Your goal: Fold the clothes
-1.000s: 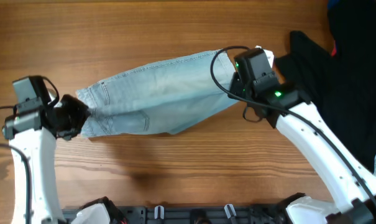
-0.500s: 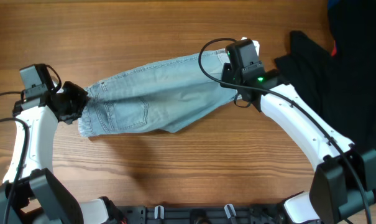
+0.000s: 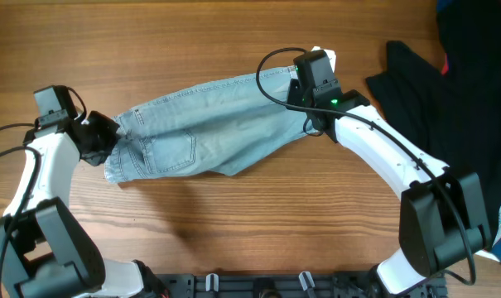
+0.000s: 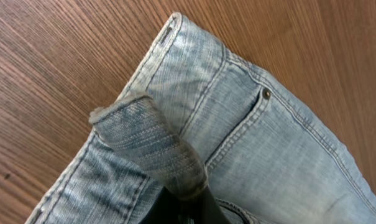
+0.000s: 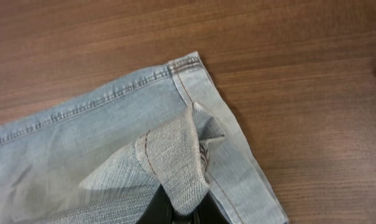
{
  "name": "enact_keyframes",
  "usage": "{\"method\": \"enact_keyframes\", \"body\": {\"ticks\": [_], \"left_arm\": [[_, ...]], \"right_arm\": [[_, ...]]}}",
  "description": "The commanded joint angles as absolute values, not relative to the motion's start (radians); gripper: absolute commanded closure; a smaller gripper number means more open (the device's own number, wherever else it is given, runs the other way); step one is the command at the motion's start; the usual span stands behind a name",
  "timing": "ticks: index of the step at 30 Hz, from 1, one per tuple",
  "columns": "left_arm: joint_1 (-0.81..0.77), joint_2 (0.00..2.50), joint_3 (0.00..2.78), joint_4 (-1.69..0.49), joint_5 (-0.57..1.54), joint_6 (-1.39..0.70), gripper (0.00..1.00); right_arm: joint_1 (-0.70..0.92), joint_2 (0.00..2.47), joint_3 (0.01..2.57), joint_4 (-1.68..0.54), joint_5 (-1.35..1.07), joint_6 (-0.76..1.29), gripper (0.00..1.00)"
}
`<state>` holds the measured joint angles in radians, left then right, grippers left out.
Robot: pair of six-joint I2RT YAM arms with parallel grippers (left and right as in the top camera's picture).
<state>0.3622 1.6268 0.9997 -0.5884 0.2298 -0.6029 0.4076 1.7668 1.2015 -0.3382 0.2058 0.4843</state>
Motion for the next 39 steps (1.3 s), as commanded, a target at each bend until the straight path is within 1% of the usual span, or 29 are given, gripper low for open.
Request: {"method": "enact_keyframes", "body": {"ticks": [1,2,3,4,5,6,7,10,13,15,16,17,18,20,23,24,25,27,28,30,31,33,34,36,37,39], "left_arm": [[0.362,1.665,1.018,-0.538,0.149,-0.583,0.95],[0.356,1.669,1.018,-0.525,0.148,-0.583,0.95],[0.351,1.67,1.018,-0.506,0.148,-0.583,0.88],[0.348,1.67,1.018,-0.486,0.148,-0.583,0.69],[0.349,1.668,1.018,-0.439,0.158,-0.584,0.35],[0.351,1.666,1.021,-0.411,0.18,-0.583,0.16],[0.352,1.66,1.026,-0.397,0.194,-0.583,0.09],[0.352,1.62,1.043,-0.395,0.194,-0.583,0.04],[0.35,1.554,1.048,-0.403,0.211,-0.583,0.02],[0.349,1.514,1.047,-0.446,0.314,-0.583,0.04],[0.343,1.502,1.047,-0.476,0.36,-0.582,0.05],[0.323,1.498,1.047,-0.526,0.377,-0.566,0.05],[0.298,1.502,1.047,-0.58,0.371,-0.536,0.06],[0.25,1.521,1.047,-0.665,0.328,-0.523,0.06],[0.162,1.558,1.044,-0.769,0.278,-0.524,0.05],[0.137,1.569,1.044,-0.783,0.26,-0.524,0.04],[0.104,1.587,1.044,-0.799,0.246,-0.524,0.04],[0.068,1.614,1.044,-0.816,0.245,-0.524,0.03],[0.05,1.63,1.043,-0.827,0.245,-0.524,0.03],[0.033,1.643,1.036,-0.828,0.244,-0.524,0.02],[0.028,1.654,1.031,-0.828,0.23,-0.524,0.02],[0.029,1.671,1.031,-0.825,0.171,-0.524,0.01],[0.029,1.684,1.031,-0.822,0.131,-0.524,0.0],[0.029,1.701,1.031,-0.82,0.112,-0.524,0.0],[0.029,1.718,1.031,-0.819,0.106,-0.524,0.0],[0.029,1.748,1.031,-0.811,0.102,-0.524,0.0]], "right_arm": [[0.372,1.777,1.223,-0.308,0.292,0.47,0.96],[0.371,1.778,1.223,-0.289,0.292,0.47,0.96],[0.369,1.779,1.223,-0.269,0.291,0.471,0.9],[0.367,1.779,1.223,-0.234,0.291,0.471,0.63],[0.366,1.779,1.223,-0.184,0.291,0.47,0.0],[0.364,1.779,1.223,-0.162,0.291,0.453,0.01],[0.359,1.779,1.223,-0.157,0.291,0.445,0.01],[0.334,1.779,1.223,-0.198,0.291,0.445,0.0],[0.295,1.779,1.223,-0.282,0.291,0.445,0.0],[0.279,1.779,1.223,-0.331,0.278,0.444,0.01],[0.272,1.779,1.223,-0.361,0.246,0.442,0.0],[0.266,1.779,1.222,-0.408,0.164,0.397,0.01],[0.267,1.779,1.215,-0.427,0.109,0.373,0.04],[0.267,1.779,1.188,-0.445,0.039,0.366,0.04],[0.267,1.779,1.121,-0.432,0.02,0.37,0.04],[0.267,1.779,1.106,-0.429,0.012,0.37,0.06],[0.267,1.781,1.085,-0.43,-0.01,0.37,0.11],[0.267,1.796,1.074,-0.427,-0.009,0.377,0.14],[0.267,1.824,1.072,-0.413,-0.009,0.387,0.17],[0.267,1.873,1.072,-0.397,-0.029,0.411,0.18],[0.267,1.929,1.072,-0.39,-0.054,0.45,0.27],[0.267,1.962,1.072,-0.398,-0.054,0.474,0.44],[0.267,1.969,1.072,-0.413,-0.054,0.475,0.69],[0.267,1.966,1.073,-0.446,-0.049,0.474,0.92],[0.267,1.961,1.073,-0.491,-0.014,0.5,0.96],[0.267,1.952,1.073,-0.593,0.088,0.599,0.96]]}}
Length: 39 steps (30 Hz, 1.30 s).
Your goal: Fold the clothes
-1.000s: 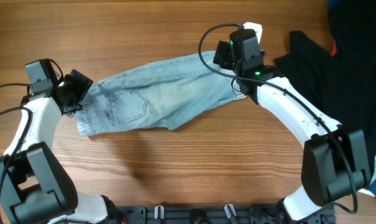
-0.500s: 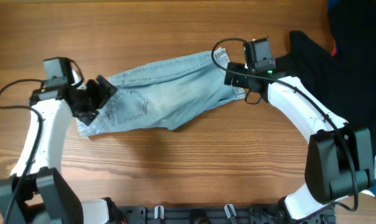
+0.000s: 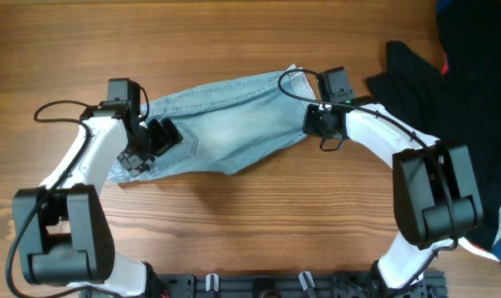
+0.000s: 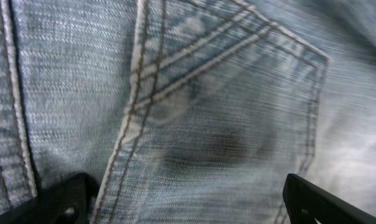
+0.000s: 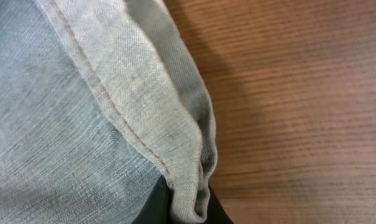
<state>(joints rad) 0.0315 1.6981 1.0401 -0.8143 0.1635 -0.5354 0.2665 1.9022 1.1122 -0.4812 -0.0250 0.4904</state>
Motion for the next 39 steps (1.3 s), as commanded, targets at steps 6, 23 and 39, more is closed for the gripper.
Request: {"method": "enact_keyframes", "body": {"ticks": [6,23,39], "left_arm": [[0.029,1.773,1.031,-0.857,0.067,-0.523,0.0],[0.031,1.772,1.032,-0.704,0.13,-0.524,0.0],[0.03,1.772,1.032,-0.687,0.13,-0.524,0.0]], "right_arm": [[0.267,1.946,1.072,-0.91,0.112,0.717,0.96],[0.267,1.612,1.075,-0.786,0.104,0.547,0.41],[0.267,1.859,1.071,-0.272,0.067,0.261,0.41]]}}
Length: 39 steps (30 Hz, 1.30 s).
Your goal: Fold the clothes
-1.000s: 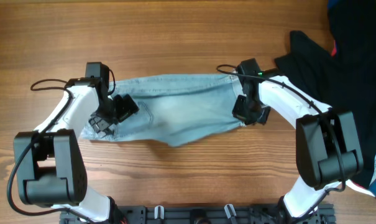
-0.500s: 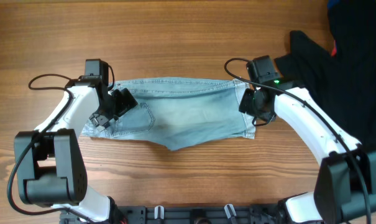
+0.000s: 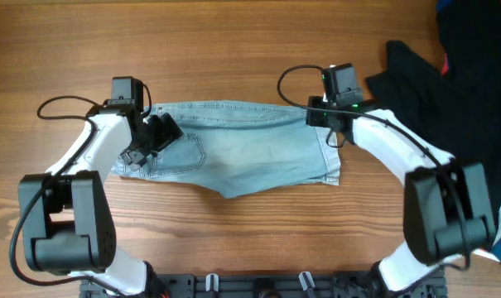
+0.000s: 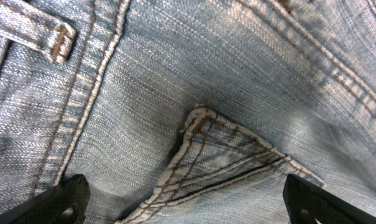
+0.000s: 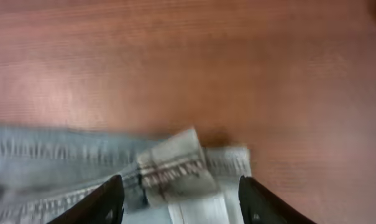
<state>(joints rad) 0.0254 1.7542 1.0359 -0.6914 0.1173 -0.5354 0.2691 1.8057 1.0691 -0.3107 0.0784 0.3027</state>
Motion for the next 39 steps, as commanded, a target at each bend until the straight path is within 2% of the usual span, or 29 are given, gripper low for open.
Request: {"method": "enact_keyframes", "body": {"ticks": [1,2,4,5,6,7,8,9,10,11,15,18,22,24,26,27,30,33,36,39], "left_arm": [[0.03,1.772,1.032,-0.688,0.13,-0.524,0.0],[0.03,1.772,1.032,-0.688,0.13,-0.524,0.0],[0.03,1.772,1.032,-0.687,0.13,-0.524,0.0],[0.03,1.772,1.032,-0.687,0.13,-0.524,0.0],[0.03,1.772,1.032,-0.688,0.13,-0.524,0.0],[0.03,1.772,1.032,-0.688,0.13,-0.524,0.0],[0.03,1.772,1.032,-0.688,0.13,-0.524,0.0],[0.03,1.772,1.032,-0.691,0.13,-0.524,0.0],[0.03,1.772,1.032,-0.691,0.13,-0.524,0.0],[0.03,1.773,1.032,-0.691,0.13,-0.524,0.0],[0.03,1.773,1.032,-0.692,0.13,-0.524,0.0],[0.03,1.773,1.032,-0.691,0.13,-0.524,0.0],[0.03,1.773,1.032,-0.692,0.13,-0.524,0.0],[0.03,1.773,1.032,-0.691,0.13,-0.524,0.0],[0.03,1.765,1.04,-0.668,0.147,-0.523,0.0],[0.03,1.754,1.053,-0.66,0.161,-0.523,0.0],[0.03,1.72,1.083,-0.574,0.175,-0.519,0.0],[0.03,1.719,1.084,-0.48,0.178,-0.52,0.0],[0.03,1.647,1.11,-0.49,0.199,-0.435,0.0],[0.043,1.544,1.111,-0.561,0.056,-0.399,0.0]], "right_arm": [[0.267,1.862,1.071,-0.268,0.067,0.262,0.47],[0.267,1.861,1.072,-0.274,0.067,0.261,0.68],[0.267,1.861,1.072,-0.284,0.067,0.262,0.87],[0.267,1.861,1.072,-0.289,0.067,0.262,0.93],[0.267,1.861,1.072,-0.292,0.067,0.261,0.94],[0.266,1.861,1.072,-0.292,0.068,0.261,0.89],[0.267,1.861,1.072,-0.287,0.079,0.262,0.68],[0.266,1.861,1.072,-0.285,0.091,0.26,0.7],[0.266,1.861,1.072,-0.289,0.09,0.257,0.77],[0.266,1.861,1.072,-0.301,0.09,0.254,0.96],[0.262,1.861,1.073,-0.343,0.137,0.299,0.96],[0.261,1.82,1.074,-0.504,0.341,0.506,0.96],[0.261,1.765,1.074,-0.532,0.381,0.523,0.95],[0.261,1.769,1.074,-0.5,0.306,0.493,0.96],[0.262,1.769,1.074,-0.442,0.069,0.302,0.95],[0.262,1.769,1.074,-0.432,0.01,0.25,0.92],[0.261,1.769,1.074,-0.437,0.028,0.282,0.87],[0.261,1.769,1.074,-0.513,0.072,0.412,0.95],[0.261,1.72,1.077,-0.545,0.082,0.414,0.95],[0.261,1.624,1.081,-0.587,0.067,0.419,0.94]]}}
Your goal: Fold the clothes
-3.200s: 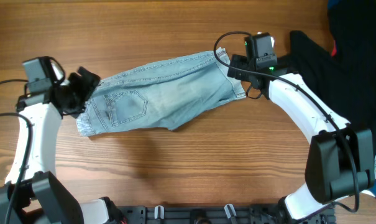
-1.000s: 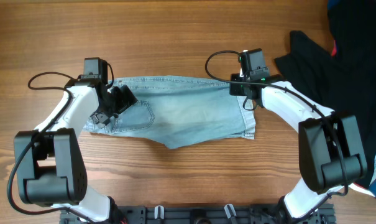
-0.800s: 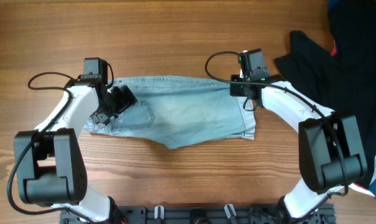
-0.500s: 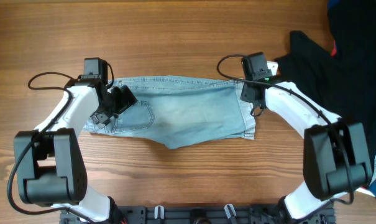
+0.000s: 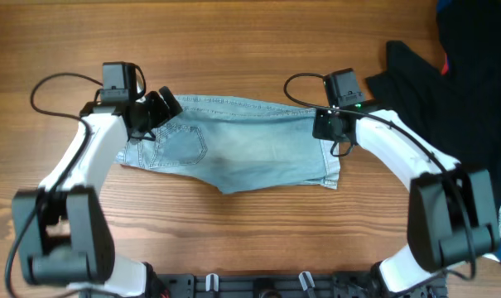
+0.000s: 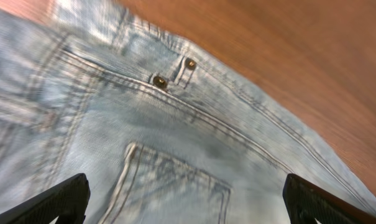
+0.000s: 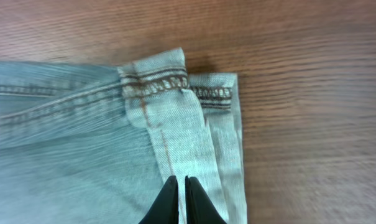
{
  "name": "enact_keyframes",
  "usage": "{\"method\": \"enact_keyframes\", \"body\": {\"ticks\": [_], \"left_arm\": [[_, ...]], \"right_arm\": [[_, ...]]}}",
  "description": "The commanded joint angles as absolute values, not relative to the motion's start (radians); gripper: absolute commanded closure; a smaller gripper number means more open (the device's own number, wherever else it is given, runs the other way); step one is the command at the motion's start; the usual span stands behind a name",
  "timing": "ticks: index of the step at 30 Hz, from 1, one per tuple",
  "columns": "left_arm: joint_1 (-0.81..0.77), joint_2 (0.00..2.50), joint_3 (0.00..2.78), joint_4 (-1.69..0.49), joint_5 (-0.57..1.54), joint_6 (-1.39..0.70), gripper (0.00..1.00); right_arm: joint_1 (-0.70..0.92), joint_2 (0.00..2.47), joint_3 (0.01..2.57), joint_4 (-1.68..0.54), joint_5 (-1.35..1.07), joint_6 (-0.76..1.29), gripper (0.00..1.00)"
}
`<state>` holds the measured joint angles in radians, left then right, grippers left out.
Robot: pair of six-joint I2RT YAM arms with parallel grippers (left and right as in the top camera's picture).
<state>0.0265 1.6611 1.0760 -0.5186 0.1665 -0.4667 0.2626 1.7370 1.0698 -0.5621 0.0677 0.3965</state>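
Observation:
A pair of light blue jeans (image 5: 242, 153) lies flat and folded lengthwise across the middle of the table, waistband to the left, leg hems to the right. My left gripper (image 5: 156, 110) hovers open over the waistband's upper edge. In the left wrist view its fingers (image 6: 57, 199) stand wide apart above the back pocket (image 6: 175, 180) and rivets (image 6: 158, 81). My right gripper (image 5: 328, 129) is over the hem end. In the right wrist view it (image 7: 180, 198) is shut with nothing between the fingers, just above the stacked hems (image 7: 175, 78).
A black garment (image 5: 432, 91) is spread at the right of the wooden table (image 5: 233, 41), with a red and blue item (image 5: 446, 62) at the top right corner. A pale blue cloth shows at the right edge.
My right gripper was open over the hems and is now shut on nothing. The left gripper, still open, has moved from the pocket area up to the waistband edge. The jeans lie much the same.
Both grippers were shut on the jeans, the left on the waistband corner, the right on a hem, with the jeans slanted. Then the left was open over the back pocket. Then the jeans lay straight with both grippers open. Now the right is shut, empty.

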Motion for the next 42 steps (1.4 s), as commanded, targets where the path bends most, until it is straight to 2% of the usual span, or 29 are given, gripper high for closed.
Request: {"method": "enact_keyframes", "body": {"ticks": [1,4,6,8,9,11,14,24,28,35,38,39,40,41,42], "left_arm": [[0.057,1.534,1.111,-0.593,0.038,-0.399,0.0],[0.133,1.557,1.111,-0.685,0.052,-0.397,0.0],[0.181,1.601,1.111,-0.693,0.13,-0.361,0.0],[0.219,1.655,1.111,-0.697,0.212,-0.343,0.0],[0.239,1.691,1.111,-0.701,0.224,-0.343,0.0],[0.261,1.75,1.111,-0.684,0.244,-0.324,0.0],[0.263,1.82,1.111,-0.631,0.332,-0.208,0.0],[0.294,1.884,1.111,-0.583,0.359,-0.186,0.0],[0.293,1.885,1.111,-0.626,0.219,-0.187,0.0],[0.263,1.899,1.109,-0.64,0.214,-0.194,0.01],[0.222,1.9,1.076,-0.622,0.294,-0.189,0.08],[0.203,1.9,1.064,-0.614,0.299,-0.185,0.19],[0.188,1.9,1.063,-0.614,0.299,-0.168,0.42],[0.181,1.899,1.063,-0.614,0.299,-0.163,0.52],[0.18,1.899,1.063,-0.614,0.299,-0.163,0.69]], "right_arm": [[0.261,1.599,1.081,-0.603,0.03,0.42,0.94],[0.267,1.571,1.081,-0.629,-0.223,0.356,0.94],[0.282,1.58,1.081,-0.643,-0.208,0.344,0.92],[0.283,1.586,1.079,-0.639,-0.074,0.432,0.73],[0.283,1.587,1.079,-0.616,-0.045,0.428,0.68],[0.283,1.587,1.079,-0.583,-0.201,0.326,0.67],[0.311,1.594,1.078,-0.585,-0.342,0.315,0.69],[0.373,1.623,1.071,-0.609,-0.271,0.316,0.68],[0.373,1.63,1.071,-0.631,-0.271,0.316,0.69],[0.373,1.63,1.071,-0.666,-0.276,0.348,0.7],[0.386,1.63,1.071,-0.644,-0.363,0.339,0.71],[0.399,1.63,1.071,-0.632,-0.369,0.34,0.71],[0.424,1.63,1.071,-0.62,-0.368,0.34,0.71],[0.442,1.63,1.071,-0.612,-0.367,0.34,0.71],[0.454,1.63,1.071,-0.604,-0.364,0.341,0.7]]}}
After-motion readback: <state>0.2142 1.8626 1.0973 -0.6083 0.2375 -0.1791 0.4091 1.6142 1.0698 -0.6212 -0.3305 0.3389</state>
